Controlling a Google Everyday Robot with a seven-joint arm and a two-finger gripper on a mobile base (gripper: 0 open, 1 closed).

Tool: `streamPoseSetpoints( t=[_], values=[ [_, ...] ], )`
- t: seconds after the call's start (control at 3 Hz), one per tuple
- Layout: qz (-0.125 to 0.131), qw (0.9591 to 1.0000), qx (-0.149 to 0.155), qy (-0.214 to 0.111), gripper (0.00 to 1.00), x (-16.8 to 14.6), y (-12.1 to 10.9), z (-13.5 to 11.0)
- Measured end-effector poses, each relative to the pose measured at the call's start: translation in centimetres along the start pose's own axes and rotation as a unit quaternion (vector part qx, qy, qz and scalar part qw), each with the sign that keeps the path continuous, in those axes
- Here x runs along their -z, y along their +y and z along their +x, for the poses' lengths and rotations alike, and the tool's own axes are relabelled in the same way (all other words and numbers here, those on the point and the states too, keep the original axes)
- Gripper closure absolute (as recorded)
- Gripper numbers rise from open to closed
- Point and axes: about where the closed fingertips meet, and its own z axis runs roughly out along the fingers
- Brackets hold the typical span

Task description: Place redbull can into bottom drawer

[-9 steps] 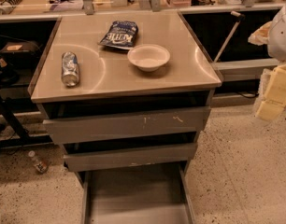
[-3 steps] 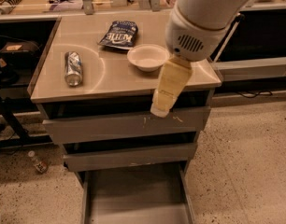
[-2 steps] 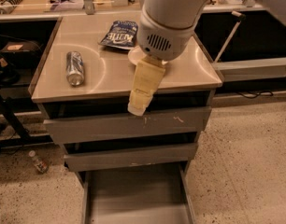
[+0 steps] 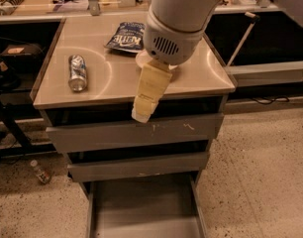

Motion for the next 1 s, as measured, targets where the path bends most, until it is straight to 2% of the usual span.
streamPoseSetpoints(
  t=[0.33, 0.67, 1.0],
  values=[
    [-0.028, 0.9992, -0.02, -0.019, 0.0, -1.8, -0.4, -3.5],
    [-0.057, 0.997, -0.049, -0.017, 0.0, -4.0, -1.9, -6.6],
    [-0.089, 0.9934, -0.073, 0.0, 0.0, -7.5, -4.8, -11.6]
  ],
)
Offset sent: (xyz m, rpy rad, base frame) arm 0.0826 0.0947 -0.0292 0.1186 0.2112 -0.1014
